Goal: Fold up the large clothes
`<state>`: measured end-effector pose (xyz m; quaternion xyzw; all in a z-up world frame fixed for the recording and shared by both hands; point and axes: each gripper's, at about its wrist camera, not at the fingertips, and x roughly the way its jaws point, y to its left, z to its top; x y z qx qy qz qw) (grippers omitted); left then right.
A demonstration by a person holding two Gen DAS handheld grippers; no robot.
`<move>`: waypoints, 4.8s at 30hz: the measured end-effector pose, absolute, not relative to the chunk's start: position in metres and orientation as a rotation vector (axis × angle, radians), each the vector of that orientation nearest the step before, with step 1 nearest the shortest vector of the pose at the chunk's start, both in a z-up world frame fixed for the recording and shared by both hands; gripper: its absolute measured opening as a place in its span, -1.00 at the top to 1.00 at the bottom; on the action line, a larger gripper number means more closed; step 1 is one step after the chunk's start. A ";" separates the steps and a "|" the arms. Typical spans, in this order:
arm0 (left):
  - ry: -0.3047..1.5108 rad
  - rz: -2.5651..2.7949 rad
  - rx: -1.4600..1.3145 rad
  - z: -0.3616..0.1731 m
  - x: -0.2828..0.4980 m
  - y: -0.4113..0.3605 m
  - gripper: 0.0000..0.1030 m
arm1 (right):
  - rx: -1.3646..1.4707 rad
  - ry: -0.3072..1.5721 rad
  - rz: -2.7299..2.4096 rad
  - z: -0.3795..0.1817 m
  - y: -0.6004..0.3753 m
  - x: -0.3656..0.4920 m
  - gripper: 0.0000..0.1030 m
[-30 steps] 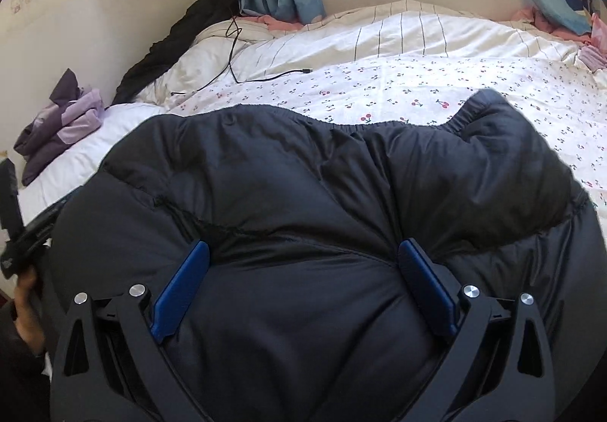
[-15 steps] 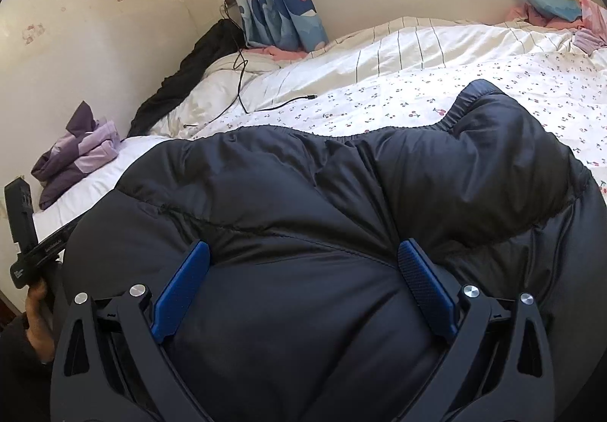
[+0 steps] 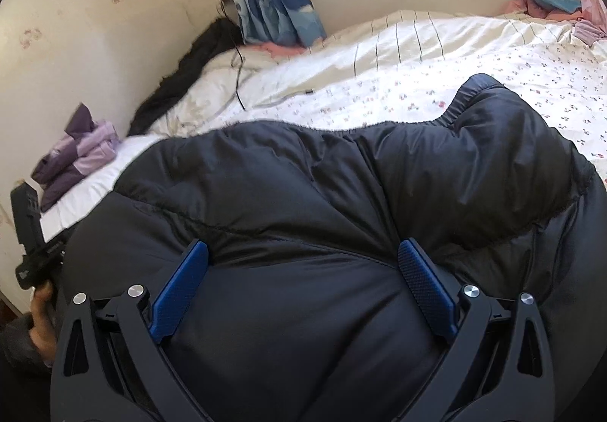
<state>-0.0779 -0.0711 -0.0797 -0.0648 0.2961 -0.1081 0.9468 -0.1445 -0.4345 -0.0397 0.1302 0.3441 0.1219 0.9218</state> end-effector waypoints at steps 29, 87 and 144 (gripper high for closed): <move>0.951 -0.372 -0.979 -0.097 -0.199 0.002 -0.79 | 0.842 0.814 0.229 -0.044 -0.537 -0.333 -0.86; 0.931 -0.329 -0.916 -0.093 -0.240 0.019 -0.05 | -0.034 0.934 0.215 0.008 -0.248 -0.254 -0.40; 0.624 -0.692 -0.191 0.095 -0.283 -0.194 0.24 | -0.067 1.099 0.338 0.040 -0.281 -0.333 -0.82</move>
